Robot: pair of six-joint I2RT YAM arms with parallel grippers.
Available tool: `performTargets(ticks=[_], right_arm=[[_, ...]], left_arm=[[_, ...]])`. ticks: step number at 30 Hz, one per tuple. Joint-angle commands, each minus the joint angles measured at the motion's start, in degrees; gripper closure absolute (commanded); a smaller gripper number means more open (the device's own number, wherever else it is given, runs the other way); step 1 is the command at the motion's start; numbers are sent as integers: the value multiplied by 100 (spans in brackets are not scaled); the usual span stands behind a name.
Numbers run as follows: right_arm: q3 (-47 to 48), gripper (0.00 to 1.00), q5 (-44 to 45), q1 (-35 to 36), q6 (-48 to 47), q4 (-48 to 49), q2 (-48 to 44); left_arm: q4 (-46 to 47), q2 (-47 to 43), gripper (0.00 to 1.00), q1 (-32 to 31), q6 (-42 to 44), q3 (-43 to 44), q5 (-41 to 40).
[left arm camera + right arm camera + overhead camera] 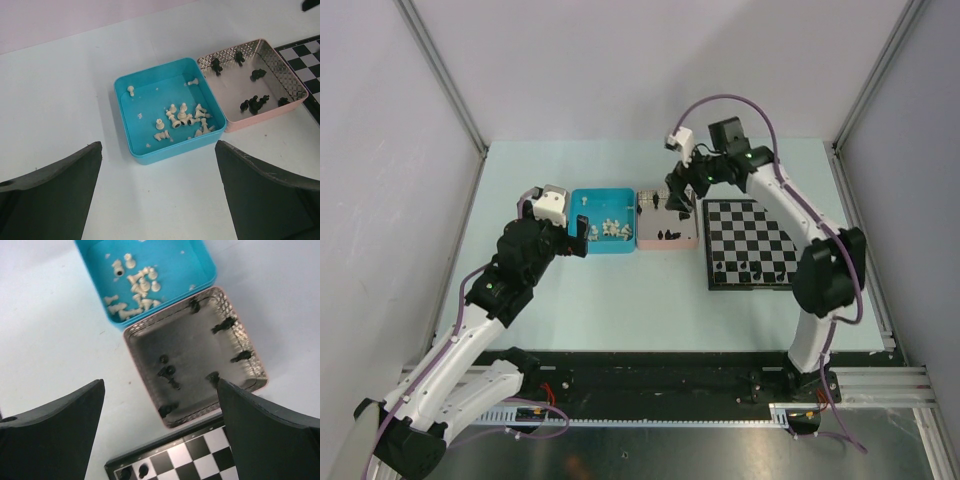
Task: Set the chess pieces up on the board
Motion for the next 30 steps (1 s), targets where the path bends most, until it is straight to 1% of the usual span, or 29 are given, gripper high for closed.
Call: performTargets(ticks=[1, 3, 4, 6, 7, 9, 10, 12, 13, 15, 16, 22, 25, 30], right_arm=[[1225, 0, 602, 180, 349, -862, 907], [1727, 0, 726, 241, 385, -987, 1225], [1833, 0, 875, 268, 437, -1048, 1479], [2131, 0, 1103, 373, 437, -1066, 1683], [2211, 0, 1366, 417, 455, -1075, 1910], [2500, 2, 1613, 487, 464, -1128, 2131], [2606, 5, 1867, 497, 420, -1180, 2236], [2791, 10, 2105, 514, 324, -1268, 2553], [2983, 16, 2359, 514, 254, -1373, 2632], [3186, 22, 2510, 514, -18, -1531, 2931], [3292, 29, 2641, 514, -98, -1637, 3019], [3363, 47, 3073, 505, -810, -1760, 3371], [3424, 51, 3117, 479, -1030, -1909, 3476], [3425, 53, 3205, 461, -1241, -2051, 3608]], left_arm=[[151, -38, 0, 37, 219, -31, -117], [151, -47, 0, 28, 228, -31, -126], [160, -47, 0, 37, 228, -31, -135], [151, -56, 0, 37, 237, -31, -152], [151, -56, 0, 28, 237, -39, -161], [151, -47, 0, 37, 254, -39, -170], [160, -56, 0, 37, 255, -39, -179], [151, -64, 0, 37, 246, -39, -179], [151, -65, 0, 37, 255, -39, -187], [151, -65, 0, 46, 255, -39, -179], [151, -65, 0, 37, 255, -39, -179], [160, -91, 0, 46, 272, -31, -170], [151, -82, 0, 55, 263, -31, -161], [151, -65, 0, 63, 263, -31, -135]])
